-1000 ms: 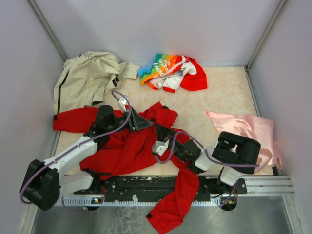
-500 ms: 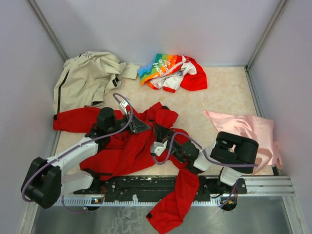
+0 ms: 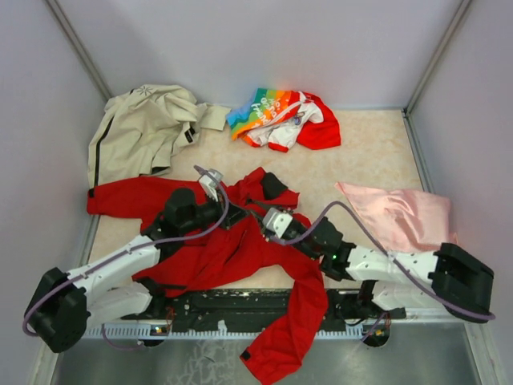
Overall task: Zip up the jacket
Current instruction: Zip the zipper on the jacket.
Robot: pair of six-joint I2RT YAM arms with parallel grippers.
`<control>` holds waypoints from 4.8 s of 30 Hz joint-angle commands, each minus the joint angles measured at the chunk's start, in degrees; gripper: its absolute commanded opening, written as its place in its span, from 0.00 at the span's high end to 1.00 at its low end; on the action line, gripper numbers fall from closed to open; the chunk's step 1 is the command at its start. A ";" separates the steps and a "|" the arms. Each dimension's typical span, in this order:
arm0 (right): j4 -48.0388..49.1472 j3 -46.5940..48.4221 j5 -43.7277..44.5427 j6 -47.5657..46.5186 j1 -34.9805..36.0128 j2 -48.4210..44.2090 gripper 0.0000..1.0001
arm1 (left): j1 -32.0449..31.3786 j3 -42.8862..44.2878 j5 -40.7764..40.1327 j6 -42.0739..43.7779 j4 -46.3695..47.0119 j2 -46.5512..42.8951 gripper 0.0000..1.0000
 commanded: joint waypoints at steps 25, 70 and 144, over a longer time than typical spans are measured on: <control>-52.77 33.68 -35.59 54.22 -23.40 12.52 0.65 | -16.23 -5.88 -24.17 24.34 8.06 -2.75 1.00; -50.12 28.31 -35.89 53.99 -23.57 9.80 0.77 | -16.44 -4.88 -24.65 22.35 6.37 -1.45 1.00; -53.71 51.66 -10.37 46.05 -55.21 14.71 1.00 | -3.48 37.33 -25.11 14.25 -19.25 21.39 0.93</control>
